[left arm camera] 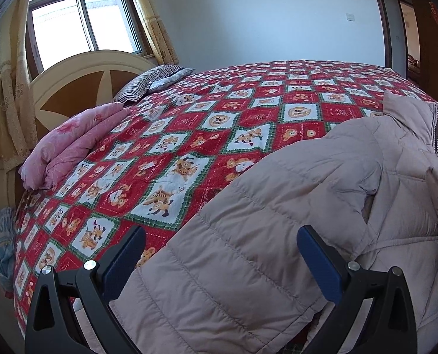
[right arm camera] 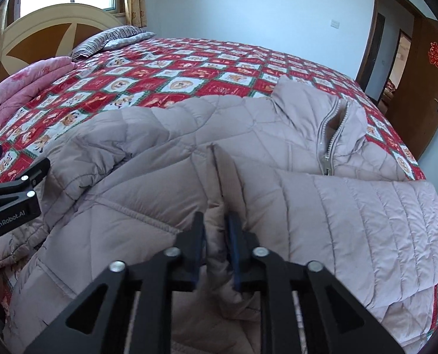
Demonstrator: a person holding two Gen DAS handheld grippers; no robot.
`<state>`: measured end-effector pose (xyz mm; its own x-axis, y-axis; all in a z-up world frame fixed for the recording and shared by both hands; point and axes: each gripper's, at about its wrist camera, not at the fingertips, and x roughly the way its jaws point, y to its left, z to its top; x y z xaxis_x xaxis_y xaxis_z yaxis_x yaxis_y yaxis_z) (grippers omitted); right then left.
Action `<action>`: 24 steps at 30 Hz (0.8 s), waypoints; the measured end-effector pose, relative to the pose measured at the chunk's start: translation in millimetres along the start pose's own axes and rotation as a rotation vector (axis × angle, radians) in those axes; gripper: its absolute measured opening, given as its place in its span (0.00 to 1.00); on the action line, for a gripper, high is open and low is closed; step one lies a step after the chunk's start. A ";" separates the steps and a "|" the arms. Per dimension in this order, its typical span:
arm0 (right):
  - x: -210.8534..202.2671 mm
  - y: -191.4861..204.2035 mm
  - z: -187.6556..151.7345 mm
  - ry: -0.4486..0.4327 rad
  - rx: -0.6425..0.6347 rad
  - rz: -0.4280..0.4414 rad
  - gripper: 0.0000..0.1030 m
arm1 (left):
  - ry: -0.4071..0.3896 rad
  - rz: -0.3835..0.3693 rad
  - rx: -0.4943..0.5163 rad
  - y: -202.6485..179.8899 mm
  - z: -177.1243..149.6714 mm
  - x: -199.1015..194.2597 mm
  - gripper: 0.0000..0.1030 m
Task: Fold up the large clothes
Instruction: 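Fold the held sleeve across the jacket body with the right gripper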
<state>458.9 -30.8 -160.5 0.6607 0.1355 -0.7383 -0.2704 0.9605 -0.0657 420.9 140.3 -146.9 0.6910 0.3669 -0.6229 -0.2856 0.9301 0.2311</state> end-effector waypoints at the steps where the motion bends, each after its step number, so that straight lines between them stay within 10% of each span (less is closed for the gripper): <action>1: -4.1 -2.5 -0.8 -0.003 0.006 0.029 0.49 | -0.001 -0.001 -0.001 0.2 0.9 -1.0 0.99; 8: -86.9 -57.6 -2.5 -0.140 0.137 0.129 0.65 | -0.055 -0.049 -0.009 -16.8 17.5 -31.3 0.99; 11: -105.8 -101.4 -1.5 -0.185 0.178 -0.034 0.65 | -0.091 -0.112 0.021 -46.2 26.9 -51.4 0.99; 17: -75.5 -205.3 -19.6 -0.125 0.368 -0.375 0.59 | -0.127 -0.177 0.139 -130.2 32.0 -66.4 0.99; 24: -14.8 -255.6 -57.2 0.036 0.487 -0.311 0.56 | -0.045 -0.075 0.257 -184.3 13.6 -16.5 0.99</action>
<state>478.1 -292.2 -171.2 0.6309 -0.1713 -0.7568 0.2917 0.9561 0.0268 471.1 -36.9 -169.1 0.7342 0.2921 -0.6129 -0.0589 0.9267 0.3711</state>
